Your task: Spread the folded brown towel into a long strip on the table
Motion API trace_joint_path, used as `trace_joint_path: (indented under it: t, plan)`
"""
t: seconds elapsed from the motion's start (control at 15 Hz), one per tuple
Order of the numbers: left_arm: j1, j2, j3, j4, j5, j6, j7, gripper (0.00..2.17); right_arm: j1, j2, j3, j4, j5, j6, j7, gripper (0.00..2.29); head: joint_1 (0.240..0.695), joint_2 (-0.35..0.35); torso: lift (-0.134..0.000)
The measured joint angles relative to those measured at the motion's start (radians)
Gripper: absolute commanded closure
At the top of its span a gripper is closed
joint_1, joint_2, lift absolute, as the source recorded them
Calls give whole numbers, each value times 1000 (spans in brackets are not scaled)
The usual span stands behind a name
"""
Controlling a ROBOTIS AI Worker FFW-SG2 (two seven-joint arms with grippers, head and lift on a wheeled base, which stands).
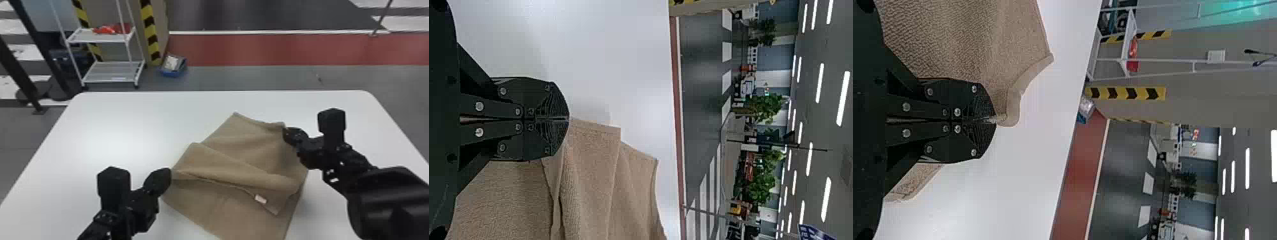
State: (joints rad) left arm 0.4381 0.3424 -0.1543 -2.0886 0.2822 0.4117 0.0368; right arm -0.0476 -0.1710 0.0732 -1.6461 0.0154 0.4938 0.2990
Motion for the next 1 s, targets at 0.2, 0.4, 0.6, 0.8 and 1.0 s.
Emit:
trace_joint_path:
  t: [0.2, 0.4, 0.6, 0.8, 1.0]
  plan:
    - [0, -3, -4, 1, 0, -1, -3, 1379, 119, -5, -74, -106, 12, 36, -26, 1457, 695, -68, -123]
    - [-3, -6, -10, 4, -3, -1, -2, 1379, 219, -4, -137, -216, -6, 54, -64, 566, 695, -116, -123]
    - [0, -3, -10, 4, -4, -1, 0, 1379, 282, -2, -172, -319, -15, 71, -125, 167, 695, -148, -123]
    - [-4, -5, -17, 3, -7, -1, -1, 1379, 238, 0, -158, -313, -2, 78, -162, 90, 695, -154, -123]
    - [-6, -3, -20, 1, -11, 2, 3, 1379, 101, 0, -120, -164, 2, 49, -159, 286, 695, -140, -123]
